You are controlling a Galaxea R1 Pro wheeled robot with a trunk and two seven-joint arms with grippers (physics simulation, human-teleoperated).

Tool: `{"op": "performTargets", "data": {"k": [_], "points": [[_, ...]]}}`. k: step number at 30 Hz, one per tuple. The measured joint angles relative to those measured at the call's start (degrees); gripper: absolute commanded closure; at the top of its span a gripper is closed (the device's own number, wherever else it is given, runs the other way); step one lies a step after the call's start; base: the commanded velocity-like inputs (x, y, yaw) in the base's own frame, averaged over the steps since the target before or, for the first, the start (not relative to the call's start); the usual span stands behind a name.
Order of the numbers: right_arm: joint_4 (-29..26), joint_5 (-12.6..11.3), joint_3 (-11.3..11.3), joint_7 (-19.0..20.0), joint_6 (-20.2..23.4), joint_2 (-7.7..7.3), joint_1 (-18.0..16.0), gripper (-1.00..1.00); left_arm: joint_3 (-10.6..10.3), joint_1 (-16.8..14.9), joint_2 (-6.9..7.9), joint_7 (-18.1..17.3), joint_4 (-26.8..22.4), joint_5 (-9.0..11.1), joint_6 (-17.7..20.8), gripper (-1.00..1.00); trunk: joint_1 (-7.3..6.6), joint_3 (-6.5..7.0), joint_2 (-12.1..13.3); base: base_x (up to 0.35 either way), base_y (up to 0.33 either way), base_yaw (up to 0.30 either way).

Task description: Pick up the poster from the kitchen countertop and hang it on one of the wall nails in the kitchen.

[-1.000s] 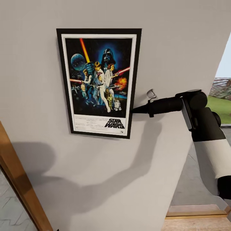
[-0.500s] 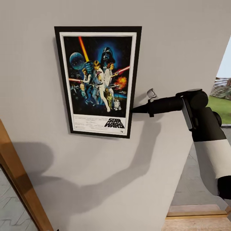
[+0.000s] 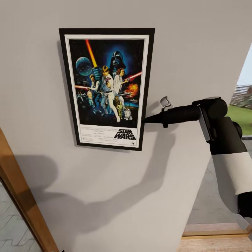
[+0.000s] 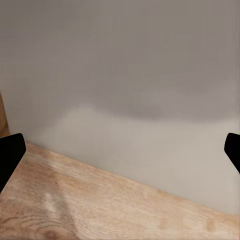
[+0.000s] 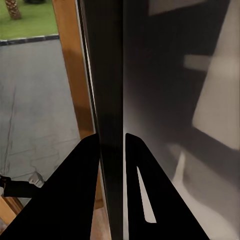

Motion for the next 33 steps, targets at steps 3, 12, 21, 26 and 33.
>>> {"op": "performTargets", "data": {"k": [3, 12, 21, 26, 33], "points": [[0.0, 0.0, 0.0, 0.0, 0.0, -0.01, 0.0, 1.00, 0.0, 0.0, 0.00, 0.0, 0.0, 0.0, 0.0, -1.00, 0.00, 0.00, 0.0, 0.000, 0.077, 0.000], [0.0, 0.0, 0.0, 0.0, 0.0, 0.00, 0.0, 1.00, 0.0, 0.0, 0.00, 0.0, 0.0, 0.0, 0.0, -1.00, 0.00, 0.00, 0.0, 0.000, 0.024, 0.000], [0.1, 0.0, 0.0, 0.0, 0.0, 0.00, 0.0, 1.00, 0.0, 0.0, 0.00, 0.0, 0.0, 0.0, 0.0, -1.00, 0.00, 0.00, 0.0, 0.000, 0.001, 0.000], [0.1, 0.0, 0.0, 0.0, 0.0, 0.00, 0.0, 1.00, 0.0, 0.0, 0.00, 0.0, 0.0, 0.0, 0.0, -1.00, 0.00, 0.00, 0.0, 0.000, 0.000, 0.000], [0.1, 0.0, 0.0, 0.0, 0.0, 0.00, 0.0, 1.00, 0.0, 0.0, 0.00, 0.0, 0.0, 0.0, 0.0, -1.00, 0.00, 0.00, 0.0, 0.000, 0.000, 0.000]]}}
